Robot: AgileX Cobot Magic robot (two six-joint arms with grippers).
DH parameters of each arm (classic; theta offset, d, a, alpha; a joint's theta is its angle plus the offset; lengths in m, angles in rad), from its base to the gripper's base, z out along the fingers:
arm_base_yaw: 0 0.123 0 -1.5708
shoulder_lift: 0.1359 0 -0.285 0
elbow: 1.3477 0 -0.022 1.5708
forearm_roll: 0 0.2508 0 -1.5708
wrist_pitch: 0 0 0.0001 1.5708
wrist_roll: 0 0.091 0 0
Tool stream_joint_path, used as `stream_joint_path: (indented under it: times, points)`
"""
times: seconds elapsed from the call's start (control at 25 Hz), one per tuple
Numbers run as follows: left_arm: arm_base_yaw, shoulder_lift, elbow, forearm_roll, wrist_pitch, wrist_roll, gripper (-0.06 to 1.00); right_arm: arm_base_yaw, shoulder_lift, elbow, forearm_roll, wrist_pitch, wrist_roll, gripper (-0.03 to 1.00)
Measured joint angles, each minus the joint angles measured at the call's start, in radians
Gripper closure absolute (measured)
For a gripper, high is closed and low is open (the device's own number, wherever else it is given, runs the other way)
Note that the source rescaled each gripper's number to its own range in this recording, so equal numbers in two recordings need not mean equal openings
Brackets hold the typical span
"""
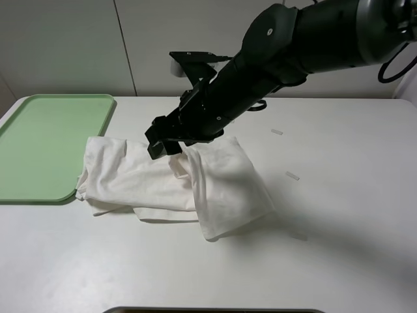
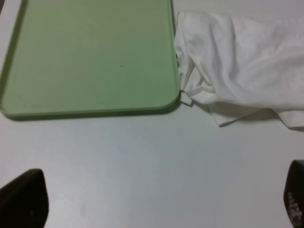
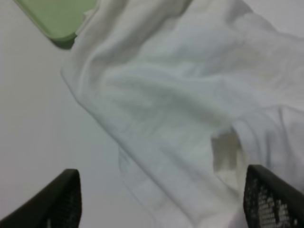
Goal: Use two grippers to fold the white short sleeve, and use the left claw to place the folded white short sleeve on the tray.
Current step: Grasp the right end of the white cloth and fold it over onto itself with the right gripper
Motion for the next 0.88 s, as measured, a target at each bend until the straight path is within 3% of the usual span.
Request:
stream_joint_path:
  times: [0.16, 0.32, 0.6, 0.88]
  points:
    - [0.0, 0.0, 0.0, 0.0, 0.0, 0.0, -0.06, -0.004, -0.034, 0.0, -0.11, 0.042, 0.091, 0.2]
    - [0.0, 0.0, 0.0, 0.0, 0.0, 0.0, -0.06, -0.057, 0.01, 0.0, -0.159, 0.049, 0.13, 0.2]
    - [0.0, 0.0, 0.0, 0.0, 0.0, 0.0, -0.06, -0.075, 0.084, 0.0, -0.152, 0.036, 0.134, 0.2]
    - [0.0, 0.0, 0.0, 0.0, 0.0, 0.0, -0.06, -0.069, 0.149, -0.034, -0.102, -0.076, 0.153, 0.21]
